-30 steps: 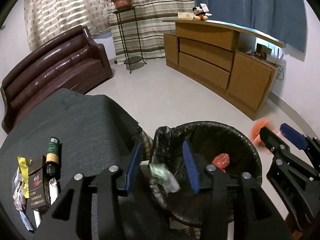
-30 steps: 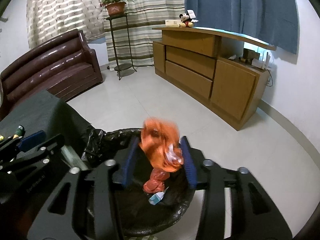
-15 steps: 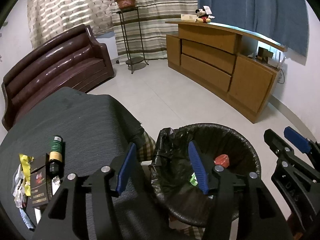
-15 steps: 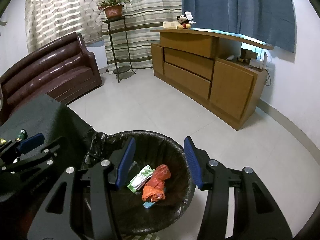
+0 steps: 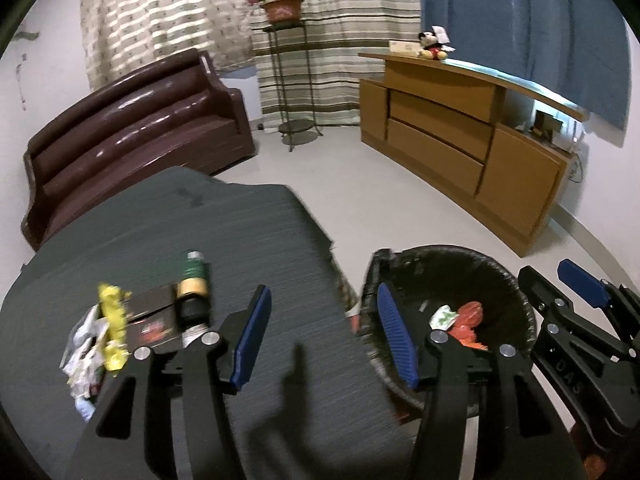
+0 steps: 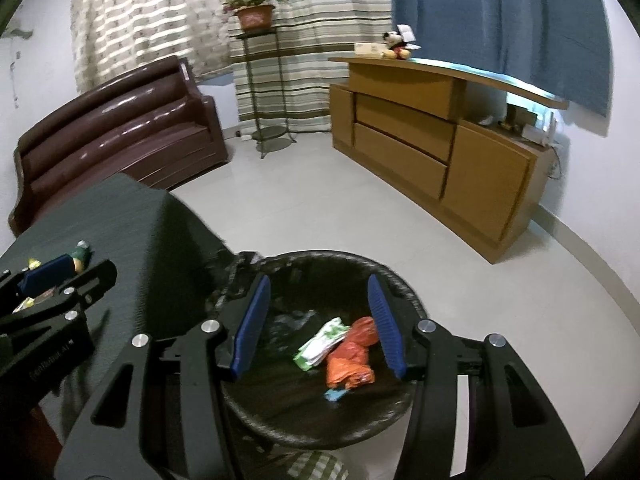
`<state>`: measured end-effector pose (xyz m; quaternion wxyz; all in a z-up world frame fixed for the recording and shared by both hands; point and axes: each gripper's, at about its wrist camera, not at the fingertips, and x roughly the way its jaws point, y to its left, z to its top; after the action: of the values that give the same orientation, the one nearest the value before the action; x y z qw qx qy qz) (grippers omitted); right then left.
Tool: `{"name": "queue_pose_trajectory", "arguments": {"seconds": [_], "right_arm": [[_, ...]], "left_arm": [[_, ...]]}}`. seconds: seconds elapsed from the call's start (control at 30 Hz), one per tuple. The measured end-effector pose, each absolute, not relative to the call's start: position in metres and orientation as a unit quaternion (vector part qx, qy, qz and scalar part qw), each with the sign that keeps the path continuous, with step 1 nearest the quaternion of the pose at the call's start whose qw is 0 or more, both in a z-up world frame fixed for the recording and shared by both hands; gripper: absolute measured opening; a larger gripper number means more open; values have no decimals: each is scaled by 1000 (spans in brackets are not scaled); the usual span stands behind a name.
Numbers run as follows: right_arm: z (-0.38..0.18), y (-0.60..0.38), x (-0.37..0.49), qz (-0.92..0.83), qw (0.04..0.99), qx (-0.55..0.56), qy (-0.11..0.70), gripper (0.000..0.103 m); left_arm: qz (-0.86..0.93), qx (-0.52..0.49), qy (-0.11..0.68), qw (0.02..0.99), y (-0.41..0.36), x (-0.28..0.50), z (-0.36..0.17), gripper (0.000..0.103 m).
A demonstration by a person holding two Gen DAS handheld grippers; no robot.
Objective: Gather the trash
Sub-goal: 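Lift both open tools away from the bin, then move both tools back over the table toward the blue-white tube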
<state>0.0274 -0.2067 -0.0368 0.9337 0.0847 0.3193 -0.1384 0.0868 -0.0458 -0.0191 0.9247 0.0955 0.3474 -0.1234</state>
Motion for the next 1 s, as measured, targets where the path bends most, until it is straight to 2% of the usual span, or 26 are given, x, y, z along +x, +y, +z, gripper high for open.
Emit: {"name": "queue_pose_trajectory", "arguments": {"seconds": [0.73,1.0], "right_arm": [[-18,-63,30,-15,945,15,325,50],[-20,-35,26,1,943,0,334,50]], "left_arm": [[10,44,357,933,112,66,-15,55],[24,29,372,927,141,62,-25,55]]}}
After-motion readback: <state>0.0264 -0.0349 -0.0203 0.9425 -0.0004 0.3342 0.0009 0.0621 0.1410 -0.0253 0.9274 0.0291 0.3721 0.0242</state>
